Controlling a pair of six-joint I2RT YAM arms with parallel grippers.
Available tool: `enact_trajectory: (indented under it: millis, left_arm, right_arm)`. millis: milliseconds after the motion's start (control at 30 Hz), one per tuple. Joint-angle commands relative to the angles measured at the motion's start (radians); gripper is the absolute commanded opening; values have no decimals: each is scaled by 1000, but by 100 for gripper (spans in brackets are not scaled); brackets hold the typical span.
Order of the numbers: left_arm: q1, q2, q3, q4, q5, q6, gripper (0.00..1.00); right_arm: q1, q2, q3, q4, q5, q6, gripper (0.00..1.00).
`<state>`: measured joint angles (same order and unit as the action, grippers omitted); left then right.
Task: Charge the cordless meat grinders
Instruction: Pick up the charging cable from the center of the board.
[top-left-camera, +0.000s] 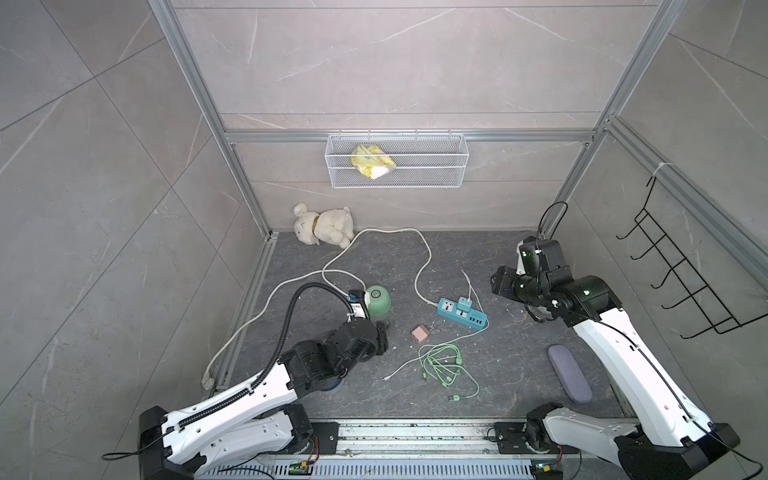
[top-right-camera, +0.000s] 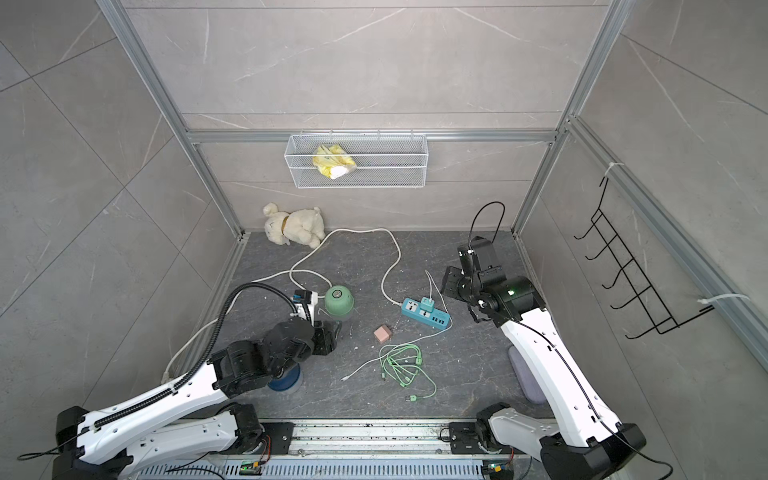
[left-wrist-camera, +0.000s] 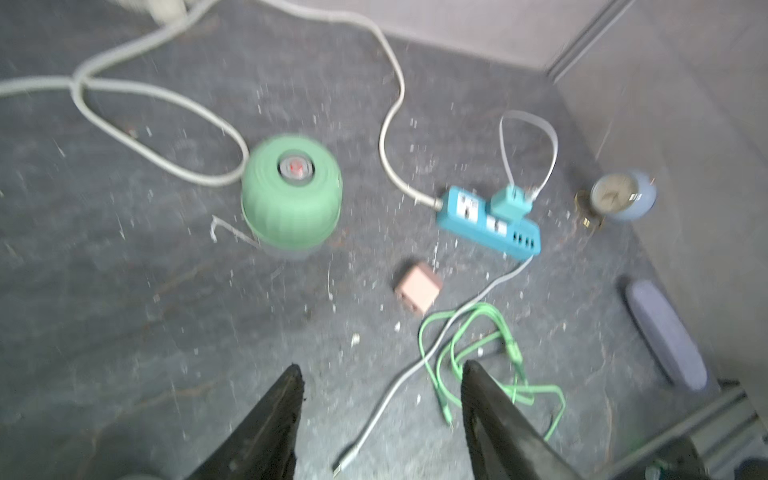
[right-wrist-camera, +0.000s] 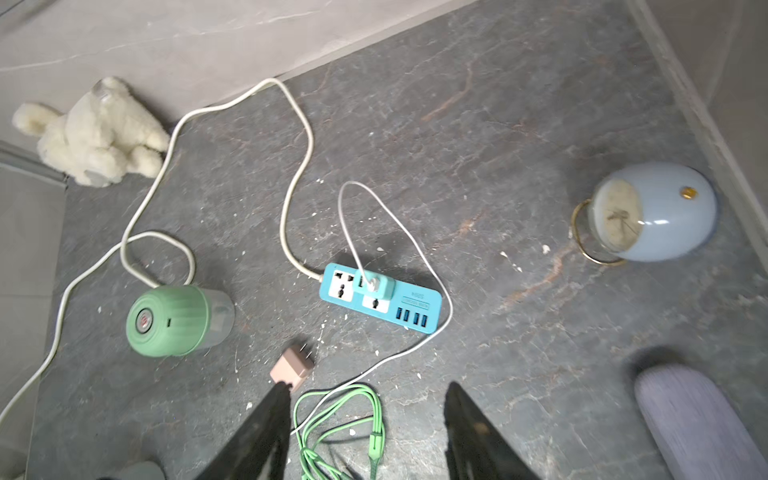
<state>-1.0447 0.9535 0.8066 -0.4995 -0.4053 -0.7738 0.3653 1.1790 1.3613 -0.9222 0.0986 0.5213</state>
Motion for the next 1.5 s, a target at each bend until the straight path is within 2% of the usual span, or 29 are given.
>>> enact_trajectory:
  millis: [0,133,200,400,567,733,967,1200,1467]
  left_arm:
    - [2,96,21,-47,187,-15,61]
    - [0,282,146,-267,258,85,61]
    - [-2,331,149,-304,295,107,61]
    - [-11,410,103,-262,372,178,60]
    - [-10,530,148,-227,405,265,59]
    - [-9,633,177,-187,425,319,52]
    - [-9,685,180,-156,458,363,42]
    - [-9,758,212,-158,408,405,29]
    - [-2,803,247,-182,362,447,18]
  right_arm:
    - [3,-37,-75,120,-115,-87,60]
    - [4,-147,-187,219,-120,-88,60]
    - [3,-180,-226,246,-124,-89,60]
    - [3,-253,-312,313,-180,-54,59]
    - [4,-238,-307,295,-184,-74,58]
    - [5,-220,-312,301,-177,-90,58]
    - [4,-179,-304,279,-152,-91,58]
    - [2,-126,-262,242,-140,-125,57]
    - [2,-105,-249,249,-134,-131,57]
